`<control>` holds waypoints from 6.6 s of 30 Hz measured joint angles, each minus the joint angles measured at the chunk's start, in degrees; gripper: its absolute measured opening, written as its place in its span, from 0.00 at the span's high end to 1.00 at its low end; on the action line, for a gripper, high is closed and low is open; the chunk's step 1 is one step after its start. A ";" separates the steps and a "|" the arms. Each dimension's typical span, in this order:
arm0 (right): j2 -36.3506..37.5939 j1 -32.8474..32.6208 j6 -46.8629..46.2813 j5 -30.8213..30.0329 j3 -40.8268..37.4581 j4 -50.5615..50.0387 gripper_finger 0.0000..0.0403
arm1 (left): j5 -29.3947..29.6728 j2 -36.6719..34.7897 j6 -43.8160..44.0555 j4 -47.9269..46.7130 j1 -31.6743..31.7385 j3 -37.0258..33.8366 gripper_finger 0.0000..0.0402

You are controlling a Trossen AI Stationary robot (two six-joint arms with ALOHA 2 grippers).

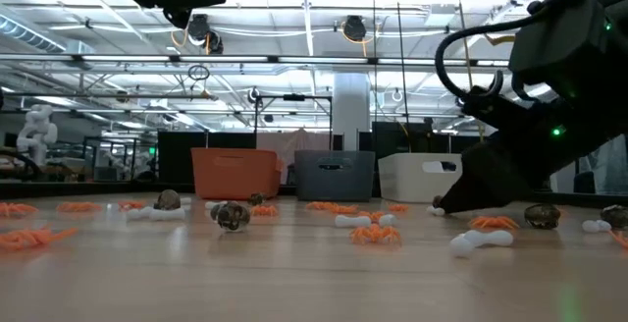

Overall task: Sort Halloween decoration
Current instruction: Put the white bone toy into the white bin

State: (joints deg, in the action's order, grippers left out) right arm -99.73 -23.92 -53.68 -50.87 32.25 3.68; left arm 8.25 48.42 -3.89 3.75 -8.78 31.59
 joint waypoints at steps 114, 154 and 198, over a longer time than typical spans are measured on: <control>10.31 0.98 -0.02 15.00 -2.97 0.71 0.83 | -0.71 0.00 0.66 -3.87 0.00 0.00 1.00; 5.56 1.67 16.67 21.06 -2.73 15.12 0.70 | 1.01 0.00 5.13 -4.24 0.00 0.02 1.00; 2.72 2.12 22.03 22.38 -2.71 17.63 1.00 | 1.07 0.00 5.17 -4.26 0.01 0.02 1.00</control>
State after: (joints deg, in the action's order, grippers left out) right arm -97.01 -21.80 -31.65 -28.49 29.54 21.31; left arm 9.32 48.42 1.28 -0.51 -8.77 31.62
